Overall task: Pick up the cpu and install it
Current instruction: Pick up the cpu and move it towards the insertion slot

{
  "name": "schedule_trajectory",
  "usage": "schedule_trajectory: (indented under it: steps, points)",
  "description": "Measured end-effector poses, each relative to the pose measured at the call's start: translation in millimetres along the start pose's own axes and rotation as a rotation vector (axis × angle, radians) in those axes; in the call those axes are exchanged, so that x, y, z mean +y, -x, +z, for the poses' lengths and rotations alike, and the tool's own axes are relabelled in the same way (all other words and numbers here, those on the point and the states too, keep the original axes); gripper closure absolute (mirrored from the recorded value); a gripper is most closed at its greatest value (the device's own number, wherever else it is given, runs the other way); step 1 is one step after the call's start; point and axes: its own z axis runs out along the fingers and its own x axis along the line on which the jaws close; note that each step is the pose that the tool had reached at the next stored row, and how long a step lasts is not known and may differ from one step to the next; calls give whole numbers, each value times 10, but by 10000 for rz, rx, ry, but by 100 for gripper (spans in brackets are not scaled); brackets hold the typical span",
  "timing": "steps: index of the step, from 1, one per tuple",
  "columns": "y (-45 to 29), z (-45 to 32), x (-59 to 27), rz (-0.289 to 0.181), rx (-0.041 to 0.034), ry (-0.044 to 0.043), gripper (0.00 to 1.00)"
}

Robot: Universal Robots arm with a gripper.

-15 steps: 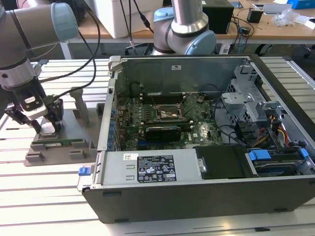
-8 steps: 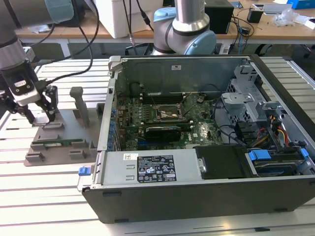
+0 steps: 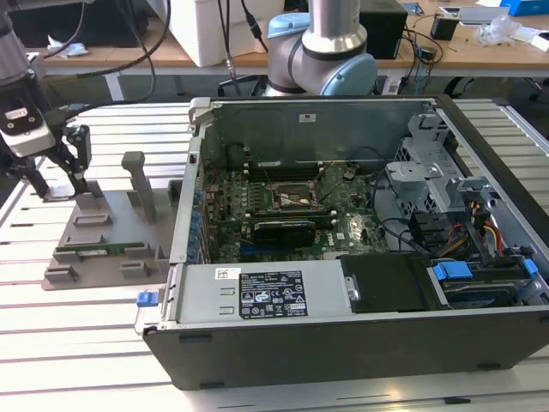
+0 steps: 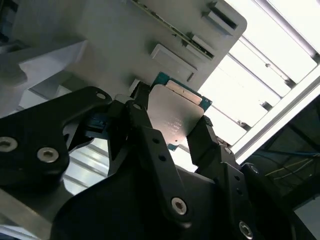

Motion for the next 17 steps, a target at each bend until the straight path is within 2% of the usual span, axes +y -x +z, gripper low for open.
schedule_trajectory:
  steps: [7, 10, 17]
  points:
    - [4, -227, -8, -1, 1, -17, 45]
    - [7, -423, -14, -1, 3, -26, 45]
    - [12, -700, -22, -1, 3, -30, 45]
